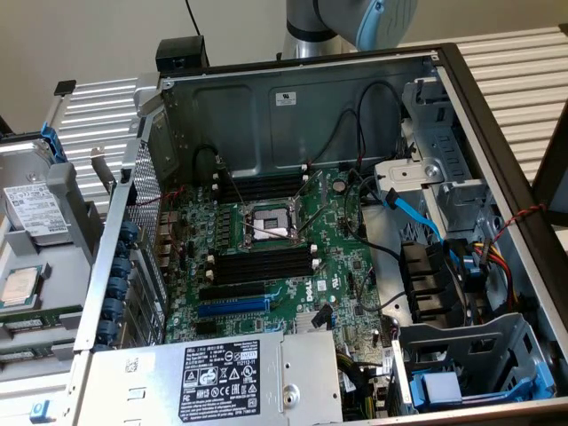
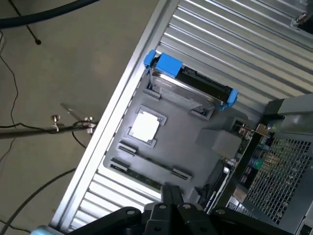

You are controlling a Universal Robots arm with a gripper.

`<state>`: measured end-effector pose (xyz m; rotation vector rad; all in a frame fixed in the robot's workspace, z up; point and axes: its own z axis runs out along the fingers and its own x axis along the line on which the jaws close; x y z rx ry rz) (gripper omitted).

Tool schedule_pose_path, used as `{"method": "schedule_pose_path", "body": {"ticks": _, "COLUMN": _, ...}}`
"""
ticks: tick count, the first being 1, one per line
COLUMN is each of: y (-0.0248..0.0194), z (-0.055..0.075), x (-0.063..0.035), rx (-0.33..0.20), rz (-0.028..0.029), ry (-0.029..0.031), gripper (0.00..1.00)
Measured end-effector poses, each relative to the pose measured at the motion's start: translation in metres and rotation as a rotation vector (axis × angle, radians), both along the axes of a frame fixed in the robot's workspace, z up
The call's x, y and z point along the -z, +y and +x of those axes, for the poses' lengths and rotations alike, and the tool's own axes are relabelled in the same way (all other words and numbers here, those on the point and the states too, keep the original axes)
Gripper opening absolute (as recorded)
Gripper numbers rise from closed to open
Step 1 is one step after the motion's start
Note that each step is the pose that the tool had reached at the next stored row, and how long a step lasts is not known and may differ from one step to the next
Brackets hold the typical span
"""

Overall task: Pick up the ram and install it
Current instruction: 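Pick up the ram and move it above insertion slot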

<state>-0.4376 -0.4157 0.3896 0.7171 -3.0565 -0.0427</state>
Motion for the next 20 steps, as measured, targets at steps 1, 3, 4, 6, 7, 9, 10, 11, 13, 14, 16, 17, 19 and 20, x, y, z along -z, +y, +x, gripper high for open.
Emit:
{"method": "schedule_pose_path", "body": {"ticks": 1, "y": 0.0, "z": 0.0, "x": 0.0, "rx": -0.02, "rz": -0.0003, "ry": -0.0001, "gripper": 0.11}}
{"method": "schedule_pose_path", "body": {"ticks": 3, "y": 0.0, "z": 0.0, "x": 0.0, "rx": -0.056, "rz": -0.0008, "ry": 0.0, "gripper": 0.11}}
{"method": "schedule_pose_path", "body": {"ticks": 4, "y": 0.0, "z": 0.0, "x": 0.0001, "rx": -0.074, "rz": -0.001, "ry": -0.0001, "gripper": 0.11}}
{"method": "schedule_pose_path", "body": {"ticks": 6, "y": 0.0, "z": 0.0, "x": 0.0001, "rx": -0.11, "rz": -0.0016, "ry": 0.0, "gripper": 0.11}}
{"method": "schedule_pose_path", "body": {"ticks": 7, "y": 0.0, "z": 0.0, "x": 0.0001, "rx": -0.128, "rz": -0.002, "ry": -0.0001, "gripper": 0.11}}
{"method": "schedule_pose_path", "body": {"ticks": 9, "y": 0.0001, "z": 0.0, "x": 0.0002, "rx": -0.164, "rz": -0.0033, "ry": 0.0, "gripper": 0.11}}
{"method": "schedule_pose_path", "body": {"ticks": 10, "y": 0.0, "z": 0.0, "x": 0.0002, "rx": -0.183, "rz": -0.0042, "ry": 0.0, "gripper": 0.11}}
{"method": "schedule_pose_path", "body": {"ticks": 11, "y": 0.0001, "z": 0.0, "x": 0.0002, "rx": -0.201, "rz": -0.0052, "ry": 0.0001, "gripper": 0.11}}
{"method": "schedule_pose_path", "body": {"ticks": 13, "y": 0.0, "z": 0.0, "x": 0.0003, "rx": -0.237, "rz": -0.007, "ry": 0.0002, "gripper": 0.11}}
{"method": "schedule_pose_path", "body": {"ticks": 14, "y": 0.0, "z": 0.0, "x": 0.0003, "rx": -0.255, "rz": -0.0079, "ry": 0.0002, "gripper": 0.11}}
{"method": "schedule_pose_path", "body": {"ticks": 16, "y": 0.0, "z": 0.0, "x": 0.0004, "rx": -0.292, "rz": -0.01, "ry": 0.0003, "gripper": 0.11}}
{"method": "schedule_pose_path", "body": {"ticks": 17, "y": 0.0, "z": 0.0, "x": 0.0004, "rx": -0.31, "rz": -0.0112, "ry": 0.0004, "gripper": 0.11}}
{"method": "schedule_pose_path", "body": {"ticks": 19, "y": 0.0001, "z": 0.0, "x": 0.0005, "rx": -0.347, "rz": -0.0142, "ry": 0.0008, "gripper": 0.11}}
{"method": "schedule_pose_path", "body": {"ticks": 20, "y": 0.0001, "z": 0.0, "x": 0.0005, "rx": -0.365, "rz": -0.0157, "ry": 0.0009, "gripper": 0.11}}
